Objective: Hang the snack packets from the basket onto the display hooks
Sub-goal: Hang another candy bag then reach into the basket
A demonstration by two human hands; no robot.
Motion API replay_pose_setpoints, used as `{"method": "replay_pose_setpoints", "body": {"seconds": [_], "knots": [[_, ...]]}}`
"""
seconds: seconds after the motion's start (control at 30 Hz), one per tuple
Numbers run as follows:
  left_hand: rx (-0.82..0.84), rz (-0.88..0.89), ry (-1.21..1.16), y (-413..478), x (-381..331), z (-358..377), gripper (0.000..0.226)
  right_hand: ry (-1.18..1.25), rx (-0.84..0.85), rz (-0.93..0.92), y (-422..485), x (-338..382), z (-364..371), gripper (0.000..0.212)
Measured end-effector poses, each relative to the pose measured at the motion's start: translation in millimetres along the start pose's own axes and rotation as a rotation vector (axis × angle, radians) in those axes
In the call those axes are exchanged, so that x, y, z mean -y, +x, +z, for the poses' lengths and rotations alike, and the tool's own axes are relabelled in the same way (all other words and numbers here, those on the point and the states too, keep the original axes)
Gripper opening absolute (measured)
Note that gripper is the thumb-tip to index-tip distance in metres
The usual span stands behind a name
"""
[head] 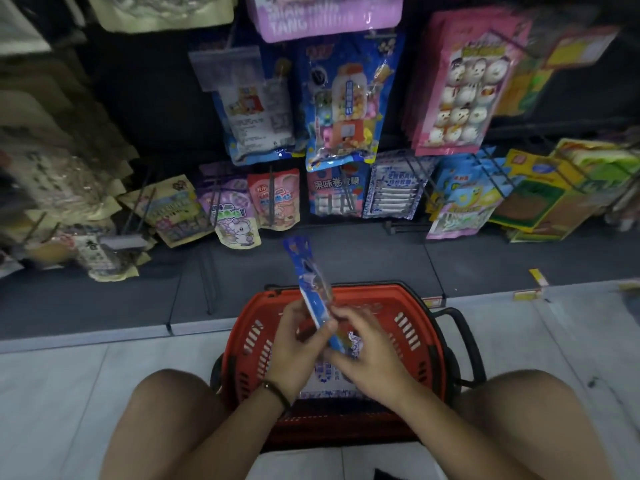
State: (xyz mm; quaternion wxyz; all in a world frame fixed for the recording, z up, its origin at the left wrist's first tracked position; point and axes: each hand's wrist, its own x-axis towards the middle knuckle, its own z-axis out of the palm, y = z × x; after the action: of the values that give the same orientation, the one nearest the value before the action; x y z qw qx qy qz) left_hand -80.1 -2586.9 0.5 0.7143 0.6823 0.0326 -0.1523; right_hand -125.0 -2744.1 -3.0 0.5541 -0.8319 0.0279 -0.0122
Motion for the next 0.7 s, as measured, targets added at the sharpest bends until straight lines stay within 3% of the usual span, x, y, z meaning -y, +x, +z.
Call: {"method": "replay_pose_setpoints", "body": {"seconds": [0.13, 0.23, 0.33, 0.43, 0.57, 0.63, 0.7], "knots": [[-0.015, -0.064, -0.109, 6.1, -4.8, -8.9, 0.027, -0.088, 0.086, -0.038, -0.8, -1.8, -4.0, 0.058], [0.005, -0.082, -0.088, 10.2, -9.4, -16.1, 0.028, -0.096, -0.010, 0.028, 7.5, 0.2, -14.5, 0.055], [0.010, -0.060, -0.048, 16.1, -11.0, -22.5, 0.030, 0.094, -0.169, 0.130, 25.0, -0.3, -40.0, 0.067], [0.045, -0.012, -0.032, 19.2, -21.6, -22.5, 0.034, 0.315, -0.103, 0.109, 32.2, 2.5, -61.3, 0.082], [0.086, 0.078, 0.028, 25.0, -43.6, -17.9, 0.038, 0.389, -0.098, 0.071, 34.7, 10.8, -72.2, 0.090], [0.129, 0.168, 0.079, 27.5, -60.1, -12.2, 0.052, 0.390, -0.132, 0.054, 38.4, 17.2, -76.0, 0.092], [0.167, 0.278, 0.146, 31.3, -76.2, -5.2, 0.083, 0.343, -0.147, 0.007, 41.8, 26.5, -80.0, 0.092]]}}
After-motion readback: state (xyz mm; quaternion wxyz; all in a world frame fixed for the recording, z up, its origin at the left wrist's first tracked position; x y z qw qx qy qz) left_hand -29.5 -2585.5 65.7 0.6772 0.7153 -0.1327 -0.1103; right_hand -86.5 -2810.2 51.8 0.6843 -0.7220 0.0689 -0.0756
